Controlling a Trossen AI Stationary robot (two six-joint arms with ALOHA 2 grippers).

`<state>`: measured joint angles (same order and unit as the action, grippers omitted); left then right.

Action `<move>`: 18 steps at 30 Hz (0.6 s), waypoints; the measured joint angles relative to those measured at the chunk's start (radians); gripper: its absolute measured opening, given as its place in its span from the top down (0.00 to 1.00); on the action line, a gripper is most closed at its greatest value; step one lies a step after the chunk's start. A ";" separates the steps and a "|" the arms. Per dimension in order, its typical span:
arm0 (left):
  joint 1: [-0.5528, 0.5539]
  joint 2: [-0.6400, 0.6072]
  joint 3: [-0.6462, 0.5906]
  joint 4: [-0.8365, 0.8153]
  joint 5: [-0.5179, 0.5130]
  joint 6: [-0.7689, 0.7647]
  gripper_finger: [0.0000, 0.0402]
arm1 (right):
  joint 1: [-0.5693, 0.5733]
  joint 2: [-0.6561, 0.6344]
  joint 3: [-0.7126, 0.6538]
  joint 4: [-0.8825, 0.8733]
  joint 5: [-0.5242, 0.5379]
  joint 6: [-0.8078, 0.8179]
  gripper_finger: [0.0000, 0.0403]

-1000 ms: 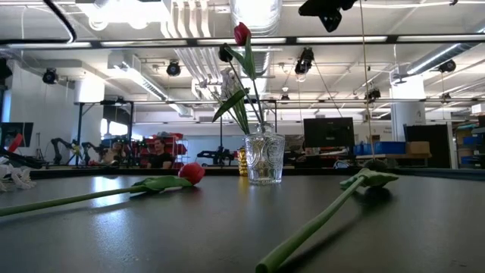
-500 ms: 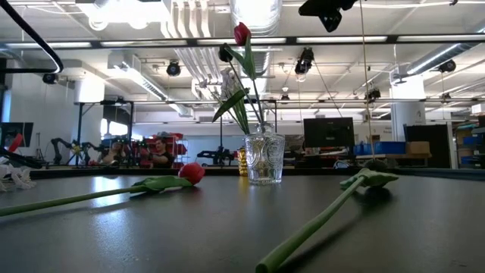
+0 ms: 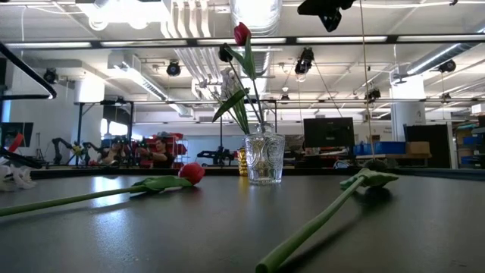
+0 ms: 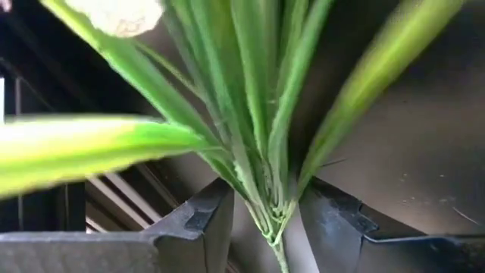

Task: Sort flowers into vase by color
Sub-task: Put the white flowers into the yellow vase

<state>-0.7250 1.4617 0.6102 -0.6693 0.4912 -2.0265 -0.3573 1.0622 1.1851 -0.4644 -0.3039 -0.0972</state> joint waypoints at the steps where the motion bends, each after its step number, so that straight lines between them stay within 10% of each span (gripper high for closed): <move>1: 0.000 -0.002 0.001 -0.001 -0.002 0.003 0.69 | 0.000 0.000 0.000 0.000 0.001 0.000 0.98; 10: -0.001 -0.010 0.132 -0.124 -0.106 0.036 0.97 | 0.000 0.000 0.000 0.015 0.016 -0.009 0.98; 18: 0.003 -0.045 0.380 -0.356 -0.269 0.040 0.99 | -0.001 0.000 0.000 0.026 0.015 -0.045 0.98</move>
<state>-0.7219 1.4168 0.9902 -1.0252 0.2219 -1.9861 -0.3584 1.0618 1.1851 -0.4381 -0.2893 -0.1426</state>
